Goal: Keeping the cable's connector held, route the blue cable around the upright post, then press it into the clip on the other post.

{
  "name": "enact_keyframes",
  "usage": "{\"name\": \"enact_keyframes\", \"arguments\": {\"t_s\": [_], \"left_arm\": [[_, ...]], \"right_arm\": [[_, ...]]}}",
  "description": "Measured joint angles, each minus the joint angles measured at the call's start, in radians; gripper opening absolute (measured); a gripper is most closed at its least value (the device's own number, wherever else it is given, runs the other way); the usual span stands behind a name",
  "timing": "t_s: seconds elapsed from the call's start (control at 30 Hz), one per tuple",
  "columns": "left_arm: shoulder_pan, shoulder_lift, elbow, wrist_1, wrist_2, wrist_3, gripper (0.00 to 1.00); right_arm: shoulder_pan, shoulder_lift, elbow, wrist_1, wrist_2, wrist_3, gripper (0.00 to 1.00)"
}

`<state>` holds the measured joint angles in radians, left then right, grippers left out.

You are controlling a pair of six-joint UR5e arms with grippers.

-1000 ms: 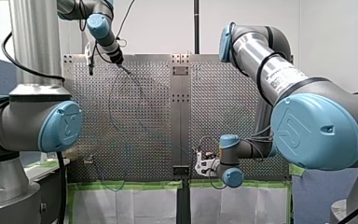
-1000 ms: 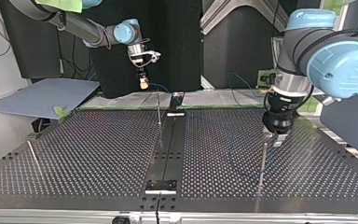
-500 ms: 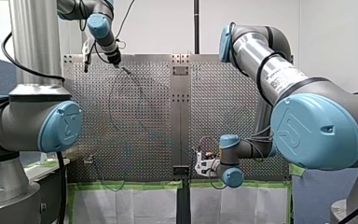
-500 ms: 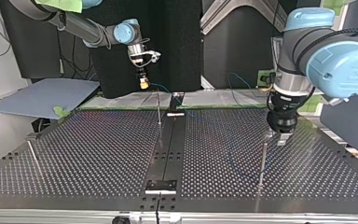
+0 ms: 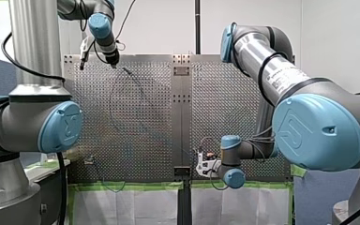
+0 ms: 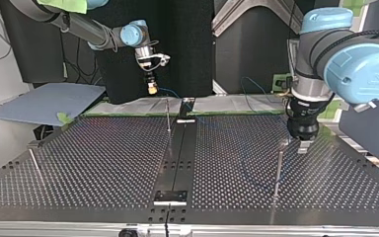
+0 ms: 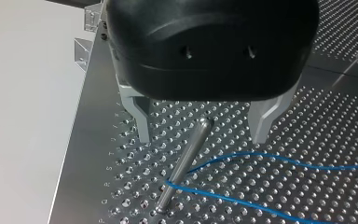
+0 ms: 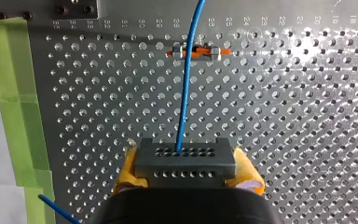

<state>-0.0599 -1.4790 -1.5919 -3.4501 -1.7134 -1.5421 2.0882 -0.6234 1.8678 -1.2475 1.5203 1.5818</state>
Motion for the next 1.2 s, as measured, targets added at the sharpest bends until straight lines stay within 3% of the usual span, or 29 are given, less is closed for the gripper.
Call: {"name": "enact_keyframes", "arguments": {"t_s": [0.33, 0.63, 1.2], "left_arm": [[-0.023, 0.000, 0.000, 0.007, 0.014, 0.046, 1.00], [-0.091, -0.031, 0.020, 0.039, 0.020, 0.118, 1.00], [-0.253, -0.191, 0.151, 0.127, -0.119, 0.128, 1.00]], "right_arm": [[-0.004, 0.000, 0.000, 0.004, 0.000, 0.000, 0.00], [0.000, 0.000, 0.000, 0.010, 0.001, 0.001, 0.00], [0.004, 0.000, 0.000, 0.006, 0.001, 0.005, 0.00]]}}
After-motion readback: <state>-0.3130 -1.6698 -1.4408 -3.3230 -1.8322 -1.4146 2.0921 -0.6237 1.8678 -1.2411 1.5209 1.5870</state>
